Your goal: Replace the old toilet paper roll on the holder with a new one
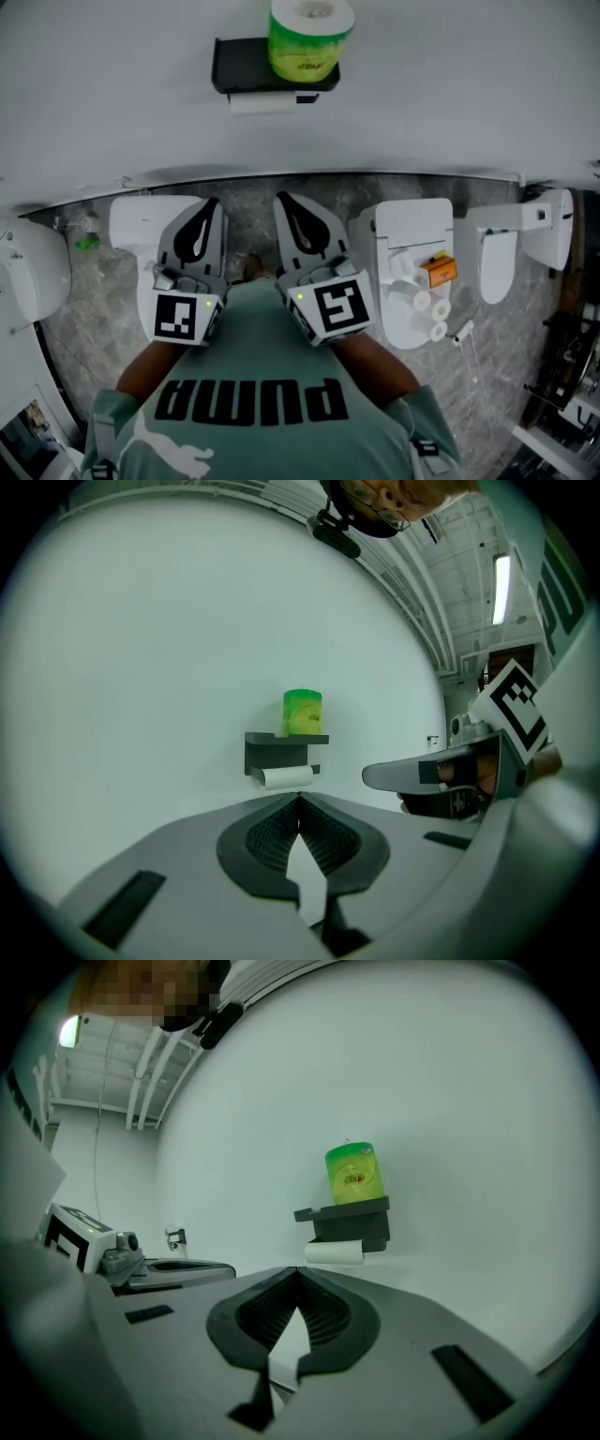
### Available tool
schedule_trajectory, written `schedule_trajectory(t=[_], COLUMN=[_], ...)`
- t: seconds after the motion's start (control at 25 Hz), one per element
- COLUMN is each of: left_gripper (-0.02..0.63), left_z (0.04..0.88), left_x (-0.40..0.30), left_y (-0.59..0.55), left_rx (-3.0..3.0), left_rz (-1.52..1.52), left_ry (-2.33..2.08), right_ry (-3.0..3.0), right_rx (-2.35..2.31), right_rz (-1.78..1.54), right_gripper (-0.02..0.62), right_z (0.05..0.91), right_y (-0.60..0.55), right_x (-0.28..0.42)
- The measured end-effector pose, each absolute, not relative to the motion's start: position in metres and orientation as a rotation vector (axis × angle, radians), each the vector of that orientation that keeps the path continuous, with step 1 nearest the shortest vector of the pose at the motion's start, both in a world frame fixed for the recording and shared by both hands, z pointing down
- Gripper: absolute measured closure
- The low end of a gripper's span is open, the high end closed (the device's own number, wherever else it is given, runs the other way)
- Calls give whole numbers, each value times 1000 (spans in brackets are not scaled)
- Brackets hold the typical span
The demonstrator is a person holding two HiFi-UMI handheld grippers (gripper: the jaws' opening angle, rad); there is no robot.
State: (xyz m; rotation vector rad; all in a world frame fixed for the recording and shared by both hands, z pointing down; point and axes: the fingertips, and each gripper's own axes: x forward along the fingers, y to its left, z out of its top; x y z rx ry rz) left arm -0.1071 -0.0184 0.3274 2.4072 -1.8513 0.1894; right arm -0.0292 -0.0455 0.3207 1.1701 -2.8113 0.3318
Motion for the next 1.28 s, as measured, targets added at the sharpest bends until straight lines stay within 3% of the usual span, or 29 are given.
schedule_trajectory(t=[1.12, 1.28], left_gripper=[603, 603], left_z=[333, 337], left_x=[-72, -75], left_y=[-103, -115], left_rx=[2132, 2187], left_rz=[347, 388], left_ry=[-2109, -2065], right_ry=[-2993, -2998], right_rx=[578, 603], right_rz=[597, 606], right_gripper=[589, 529], right_z=[347, 346], right_y=[-131, -142], right_x=[-21, -27])
